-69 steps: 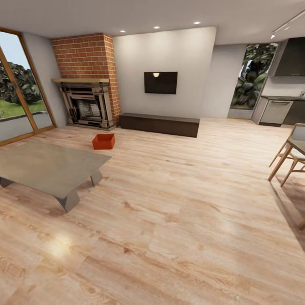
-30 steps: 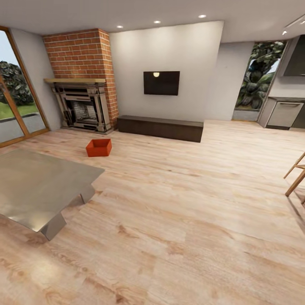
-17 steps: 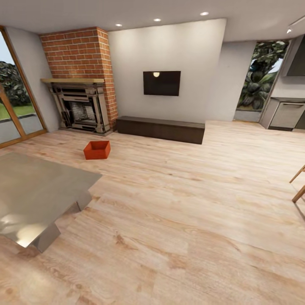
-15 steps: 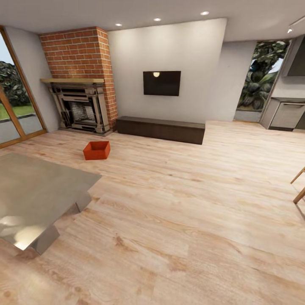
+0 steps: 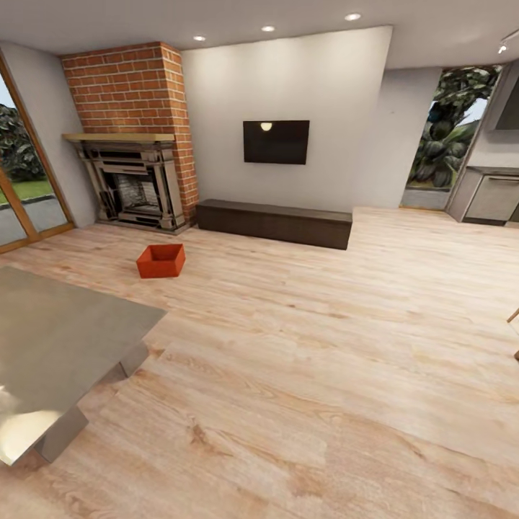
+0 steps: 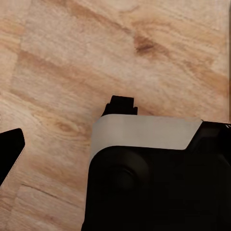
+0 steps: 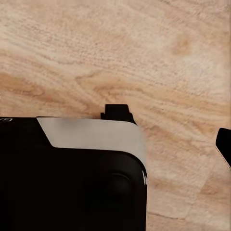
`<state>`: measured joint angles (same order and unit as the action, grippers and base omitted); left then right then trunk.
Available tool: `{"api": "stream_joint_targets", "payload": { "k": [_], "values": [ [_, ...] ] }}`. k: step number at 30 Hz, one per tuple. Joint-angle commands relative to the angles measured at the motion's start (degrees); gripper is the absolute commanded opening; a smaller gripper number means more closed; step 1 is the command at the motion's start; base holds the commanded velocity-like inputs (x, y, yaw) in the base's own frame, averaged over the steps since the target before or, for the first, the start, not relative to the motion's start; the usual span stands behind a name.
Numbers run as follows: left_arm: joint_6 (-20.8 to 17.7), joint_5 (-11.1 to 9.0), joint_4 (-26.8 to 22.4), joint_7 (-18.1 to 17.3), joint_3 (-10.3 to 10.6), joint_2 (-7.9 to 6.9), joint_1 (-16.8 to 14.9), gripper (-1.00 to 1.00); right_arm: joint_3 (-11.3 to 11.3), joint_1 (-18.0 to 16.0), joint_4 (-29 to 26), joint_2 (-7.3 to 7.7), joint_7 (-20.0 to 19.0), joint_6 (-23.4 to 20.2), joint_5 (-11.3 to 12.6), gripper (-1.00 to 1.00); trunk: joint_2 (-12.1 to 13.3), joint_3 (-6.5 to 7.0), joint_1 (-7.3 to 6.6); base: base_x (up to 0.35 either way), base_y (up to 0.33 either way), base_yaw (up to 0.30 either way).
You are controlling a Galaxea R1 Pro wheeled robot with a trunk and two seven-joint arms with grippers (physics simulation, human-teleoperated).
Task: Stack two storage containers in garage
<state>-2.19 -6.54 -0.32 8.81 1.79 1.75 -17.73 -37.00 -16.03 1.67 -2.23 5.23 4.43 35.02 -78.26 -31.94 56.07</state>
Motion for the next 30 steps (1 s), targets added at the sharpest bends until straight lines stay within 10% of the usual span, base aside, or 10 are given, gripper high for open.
{"api": "stream_joint_targets", "payload": {
  "k": [1,30],
  "values": [
    [-0.19,-0.58,-0.04,0.16,0.23,0.01,-0.03,1.00,-0.44,-0.06,0.18,-0.05,0.01,0.30,0.46,1.00,-0.02,-0.05,0.03,0.324,0.000,0.000],
    [-0.18,-0.58,-0.04,0.16,0.23,0.01,-0.03,1.00,-0.44,-0.06,0.18,-0.05,-0.01,-0.12,0.66,1.00,-0.02,-0.05,0.03,0.324,0.000,0.000]
  ]
}}
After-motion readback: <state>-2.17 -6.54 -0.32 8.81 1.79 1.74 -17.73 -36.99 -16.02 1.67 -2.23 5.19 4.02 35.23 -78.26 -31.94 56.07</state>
